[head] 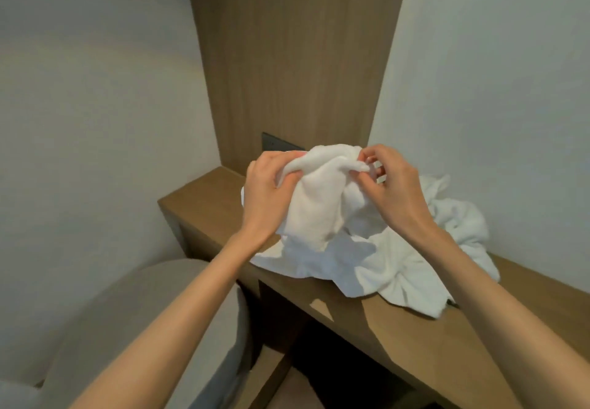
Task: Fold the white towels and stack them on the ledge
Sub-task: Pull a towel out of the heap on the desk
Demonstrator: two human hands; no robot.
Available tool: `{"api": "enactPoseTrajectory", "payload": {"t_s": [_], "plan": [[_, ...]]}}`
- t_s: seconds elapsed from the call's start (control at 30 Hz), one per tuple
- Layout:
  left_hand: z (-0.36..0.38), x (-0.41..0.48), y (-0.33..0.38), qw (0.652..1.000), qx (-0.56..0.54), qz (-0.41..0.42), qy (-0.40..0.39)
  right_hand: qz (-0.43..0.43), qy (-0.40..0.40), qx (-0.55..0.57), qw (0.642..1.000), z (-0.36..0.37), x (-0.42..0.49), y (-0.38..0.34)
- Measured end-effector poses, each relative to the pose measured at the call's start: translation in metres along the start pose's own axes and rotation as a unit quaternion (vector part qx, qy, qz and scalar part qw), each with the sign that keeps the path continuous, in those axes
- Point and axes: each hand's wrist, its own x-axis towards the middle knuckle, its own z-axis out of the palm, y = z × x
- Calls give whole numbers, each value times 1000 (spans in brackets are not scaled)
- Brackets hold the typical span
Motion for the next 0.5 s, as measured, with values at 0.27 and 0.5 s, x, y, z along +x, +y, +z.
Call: {"api": "enactPoseTrajectory", "payload": {"t_s": [0.27,0.5], "plan": [[92,51,2,994,-89,48,-42,7,94,-104,990,-52,14,44],[185,48,-65,955,67,-9,-290,196,-74,-232,950,-43,-14,135]]}}
